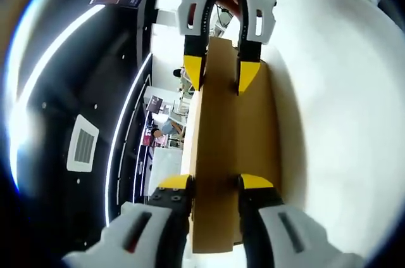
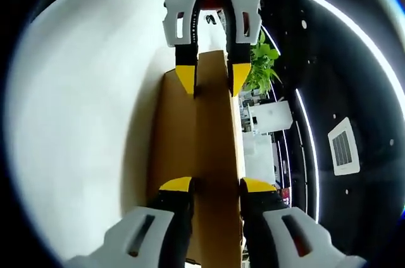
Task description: Operate the shoe box by opening the lid, removing the specified soft item, and placing it in the target area until the item is outside and the box remains undamaged.
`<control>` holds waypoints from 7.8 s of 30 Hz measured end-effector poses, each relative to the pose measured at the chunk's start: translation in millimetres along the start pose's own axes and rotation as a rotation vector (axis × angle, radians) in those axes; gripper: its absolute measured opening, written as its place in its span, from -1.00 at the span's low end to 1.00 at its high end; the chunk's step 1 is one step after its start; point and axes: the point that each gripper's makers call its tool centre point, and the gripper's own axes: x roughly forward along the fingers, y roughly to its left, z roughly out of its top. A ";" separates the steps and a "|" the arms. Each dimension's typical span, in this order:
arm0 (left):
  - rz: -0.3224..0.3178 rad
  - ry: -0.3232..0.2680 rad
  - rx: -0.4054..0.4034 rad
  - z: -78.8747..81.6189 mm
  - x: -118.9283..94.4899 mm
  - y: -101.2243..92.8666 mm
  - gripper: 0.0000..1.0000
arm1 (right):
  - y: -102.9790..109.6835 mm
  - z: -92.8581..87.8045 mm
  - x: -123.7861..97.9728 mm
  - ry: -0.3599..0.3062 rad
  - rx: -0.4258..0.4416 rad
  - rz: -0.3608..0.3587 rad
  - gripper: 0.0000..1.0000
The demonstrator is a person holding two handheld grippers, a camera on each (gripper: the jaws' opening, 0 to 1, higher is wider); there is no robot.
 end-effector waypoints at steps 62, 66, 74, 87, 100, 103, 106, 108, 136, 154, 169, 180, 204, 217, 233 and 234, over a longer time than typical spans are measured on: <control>0.030 -0.039 0.041 3.6 -5.9 35.4 -0.42 | -34.7 6.9 -0.7 -0.050 0.020 0.037 -0.44; 0.026 -0.049 0.033 3.9 -5.8 36.0 -0.43 | -36.6 6.8 -0.2 -0.052 0.016 0.044 -0.44; 0.042 -0.058 0.040 4.9 -6.7 50.1 -0.45 | -50.0 8.3 0.6 -0.057 -0.002 0.015 -0.45; 0.036 -0.059 0.059 4.3 -2.7 63.6 -0.46 | -64.8 8.3 3.5 -0.064 0.000 0.011 -0.46; 0.057 -0.042 0.116 5.6 0.1 79.4 -0.48 | -80.9 9.0 4.1 -0.062 -0.025 -0.020 -0.51; 0.057 -0.042 0.123 5.6 0.9 84.2 -0.49 | -84.6 9.0 4.8 -0.061 -0.024 -0.026 -0.52; 0.055 -0.047 0.129 7.2 1.3 87.3 -0.50 | -88.6 8.2 6.3 -0.063 -0.016 -0.033 -0.52; 0.049 -0.059 0.126 9.7 1.7 89.4 -0.53 | -91.6 8.0 8.1 -0.063 -0.013 -0.039 -0.53; -0.107 -0.070 -0.019 -18.7 -61.6 47.8 -0.40 | -98.1 7.0 12.4 -0.056 -0.022 -0.073 -0.54; -0.261 -0.060 -0.138 -45.4 -62.1 -2.2 -0.31 | -100.6 7.3 13.7 -0.050 -0.017 -0.082 -0.55; -0.459 -0.211 -0.308 -30.5 -32.4 -3.7 -0.27 | -100.5 8.8 15.3 -0.059 -0.031 -0.081 -0.54; -0.662 -0.176 -0.355 -36.4 -29.1 -16.9 -0.30 | -100.0 9.7 17.9 -0.057 -0.039 -0.079 -0.53; -0.706 -0.134 -0.436 -51.5 -0.5 -21.6 -0.43 | -104.3 5.7 28.5 0.008 -0.034 -0.051 -0.51; -0.793 -0.109 -0.426 -45.8 6.4 -36.9 -0.48 | -103.8 6.4 31.4 0.010 -0.040 -0.048 -0.50; -0.904 -0.035 -0.327 -48.9 13.3 -43.8 -0.87 | -110.0 4.9 35.9 0.044 -0.046 -0.058 -0.51; -0.904 -0.044 -0.322 -49.1 12.7 -43.8 -0.87 | -110.1 4.8 35.9 0.046 -0.047 -0.057 -0.51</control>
